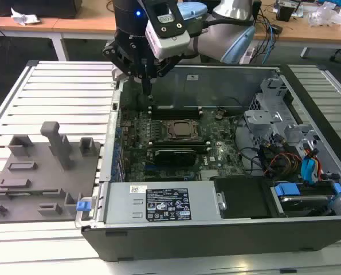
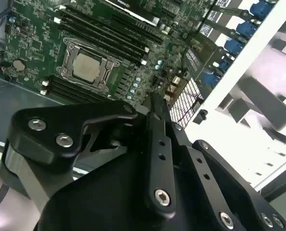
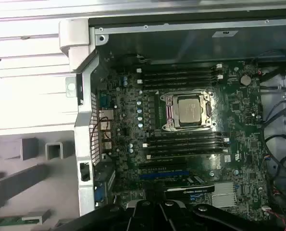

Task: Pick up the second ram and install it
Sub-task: 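Reach for the second ram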

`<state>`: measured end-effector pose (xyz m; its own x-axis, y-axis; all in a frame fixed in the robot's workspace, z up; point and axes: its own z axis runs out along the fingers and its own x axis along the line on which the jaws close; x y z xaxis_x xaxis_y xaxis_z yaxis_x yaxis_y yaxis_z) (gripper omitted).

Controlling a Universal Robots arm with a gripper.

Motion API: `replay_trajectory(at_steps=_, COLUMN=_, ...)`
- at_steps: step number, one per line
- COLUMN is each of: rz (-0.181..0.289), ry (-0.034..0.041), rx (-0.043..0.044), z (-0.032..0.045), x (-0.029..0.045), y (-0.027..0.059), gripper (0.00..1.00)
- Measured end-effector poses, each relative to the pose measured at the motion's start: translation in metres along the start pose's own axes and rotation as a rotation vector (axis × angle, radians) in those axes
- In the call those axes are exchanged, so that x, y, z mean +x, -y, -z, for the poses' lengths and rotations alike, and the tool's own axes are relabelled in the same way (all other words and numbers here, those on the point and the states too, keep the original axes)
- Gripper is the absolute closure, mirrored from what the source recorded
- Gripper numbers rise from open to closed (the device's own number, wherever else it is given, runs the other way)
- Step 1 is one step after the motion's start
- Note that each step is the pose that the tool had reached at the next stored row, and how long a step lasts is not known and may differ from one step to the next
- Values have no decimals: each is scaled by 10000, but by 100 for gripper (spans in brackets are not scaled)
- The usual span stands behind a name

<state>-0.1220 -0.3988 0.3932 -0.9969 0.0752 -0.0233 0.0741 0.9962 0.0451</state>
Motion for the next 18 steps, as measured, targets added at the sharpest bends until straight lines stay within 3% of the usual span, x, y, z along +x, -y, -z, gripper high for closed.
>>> replay_trajectory(at_steps=3, rz=-1, ry=17, rx=-1, z=7, x=292, y=22, gripper=89)
replay_trajectory(at_steps=4, rz=0, ry=19, rx=0, z=8, x=345, y=26, gripper=89)
replay_trajectory(at_steps=6, rz=-1, ry=19, rx=-1, z=8, x=386, y=29, gripper=89)
replay_trajectory(at_steps=9, rz=-1, ry=20, rx=-1, z=9, x=575, y=43, gripper=89)
replay_trajectory(at_steps=18, rz=-1, ry=21, rx=-1, z=9, x=947, y=71, gripper=89)
